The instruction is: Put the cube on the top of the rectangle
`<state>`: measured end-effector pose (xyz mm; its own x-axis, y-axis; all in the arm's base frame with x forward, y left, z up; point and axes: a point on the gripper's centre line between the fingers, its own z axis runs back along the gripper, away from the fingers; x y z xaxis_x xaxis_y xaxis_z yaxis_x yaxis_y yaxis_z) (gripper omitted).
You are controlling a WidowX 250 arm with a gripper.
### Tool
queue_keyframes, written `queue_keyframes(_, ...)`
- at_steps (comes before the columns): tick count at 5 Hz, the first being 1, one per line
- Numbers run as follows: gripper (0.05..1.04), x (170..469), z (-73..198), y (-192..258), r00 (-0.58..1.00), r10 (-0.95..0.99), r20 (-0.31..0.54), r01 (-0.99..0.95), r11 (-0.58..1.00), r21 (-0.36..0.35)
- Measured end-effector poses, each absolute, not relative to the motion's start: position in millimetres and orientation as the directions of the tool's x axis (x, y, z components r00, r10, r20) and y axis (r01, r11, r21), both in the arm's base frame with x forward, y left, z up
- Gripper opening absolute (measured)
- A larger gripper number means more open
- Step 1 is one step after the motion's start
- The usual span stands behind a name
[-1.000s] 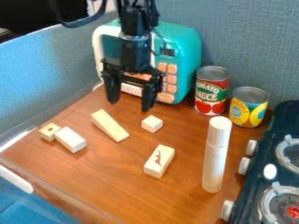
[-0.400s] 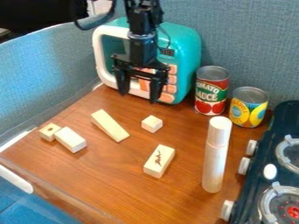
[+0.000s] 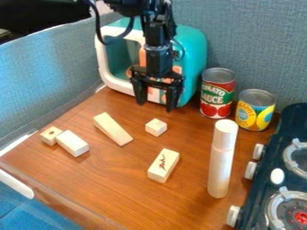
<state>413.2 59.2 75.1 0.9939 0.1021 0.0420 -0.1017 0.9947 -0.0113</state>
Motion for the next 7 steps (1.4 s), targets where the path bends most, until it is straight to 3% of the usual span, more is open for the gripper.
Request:
queue_keyframes(2,1.001,417,41,67,0.992,0.123,-0.041,-0.124,0.992,-0.021)
queue_keyframes(5,1.000,426,11,69,0.985,0.155,-0.069,-0.154,0.988,0.031)
queue_keyframes(6,0.948,431,11,68,0.984,0.164,-0.062,-0.163,0.986,0.025)
queue_keyframes(7,0.671,431,9,68,0.982,0.179,-0.056,-0.178,0.984,0.021)
